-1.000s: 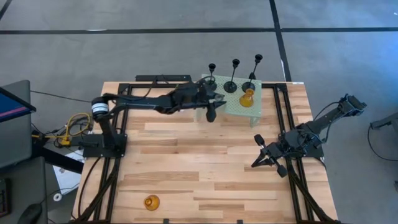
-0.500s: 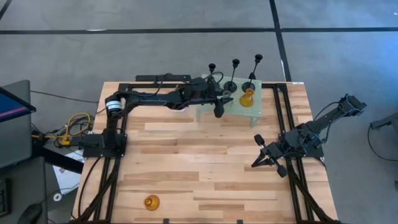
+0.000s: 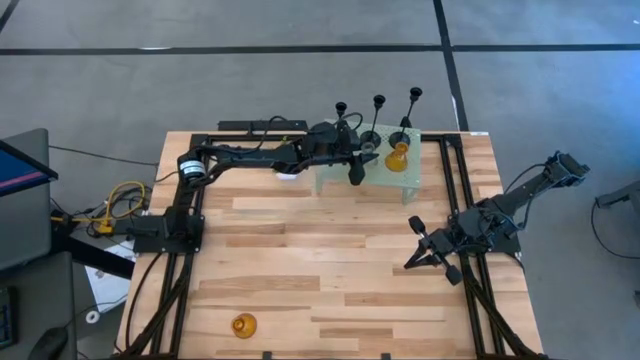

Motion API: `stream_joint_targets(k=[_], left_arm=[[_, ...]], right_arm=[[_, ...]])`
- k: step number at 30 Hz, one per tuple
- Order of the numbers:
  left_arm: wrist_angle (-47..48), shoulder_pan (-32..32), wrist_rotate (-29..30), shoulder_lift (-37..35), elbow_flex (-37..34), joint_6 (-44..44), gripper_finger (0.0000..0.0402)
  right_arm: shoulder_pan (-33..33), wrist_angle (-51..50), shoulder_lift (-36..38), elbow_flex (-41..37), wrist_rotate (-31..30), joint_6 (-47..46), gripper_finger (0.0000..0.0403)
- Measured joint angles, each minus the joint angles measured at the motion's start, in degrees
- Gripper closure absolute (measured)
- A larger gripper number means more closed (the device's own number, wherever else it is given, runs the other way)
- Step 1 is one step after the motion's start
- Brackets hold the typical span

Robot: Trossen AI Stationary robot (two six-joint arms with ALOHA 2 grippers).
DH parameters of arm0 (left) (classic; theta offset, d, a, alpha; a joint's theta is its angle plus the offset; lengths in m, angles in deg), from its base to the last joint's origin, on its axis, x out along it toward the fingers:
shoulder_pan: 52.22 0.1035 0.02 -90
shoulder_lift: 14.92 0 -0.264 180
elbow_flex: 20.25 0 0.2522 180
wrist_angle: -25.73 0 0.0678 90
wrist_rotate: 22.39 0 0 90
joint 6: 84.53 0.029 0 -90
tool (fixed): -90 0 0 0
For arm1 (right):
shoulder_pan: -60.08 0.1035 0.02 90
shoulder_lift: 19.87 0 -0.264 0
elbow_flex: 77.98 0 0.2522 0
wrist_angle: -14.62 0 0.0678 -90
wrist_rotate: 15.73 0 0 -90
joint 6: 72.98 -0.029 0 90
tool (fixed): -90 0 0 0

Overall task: Pick & Place candle stick holders
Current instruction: Put the white glass candle holder on the shelf

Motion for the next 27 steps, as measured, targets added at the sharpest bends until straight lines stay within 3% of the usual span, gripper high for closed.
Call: stream_joint_targets(k=[19, 27], left_arm=[[-3.2, 0.2, 0.5, 3.3, 0.0, 0.0, 0.0264], [-3.7, 0.2, 0.5, 3.6, 0.0, 0.0, 0.0237]], right_arm=[[0.0, 0.0, 0.0, 0.0, 0.0, 0.1, 0.0403], [0.0, -0.9, 0.0, 0.0, 0.0, 0.1, 0.0403]])
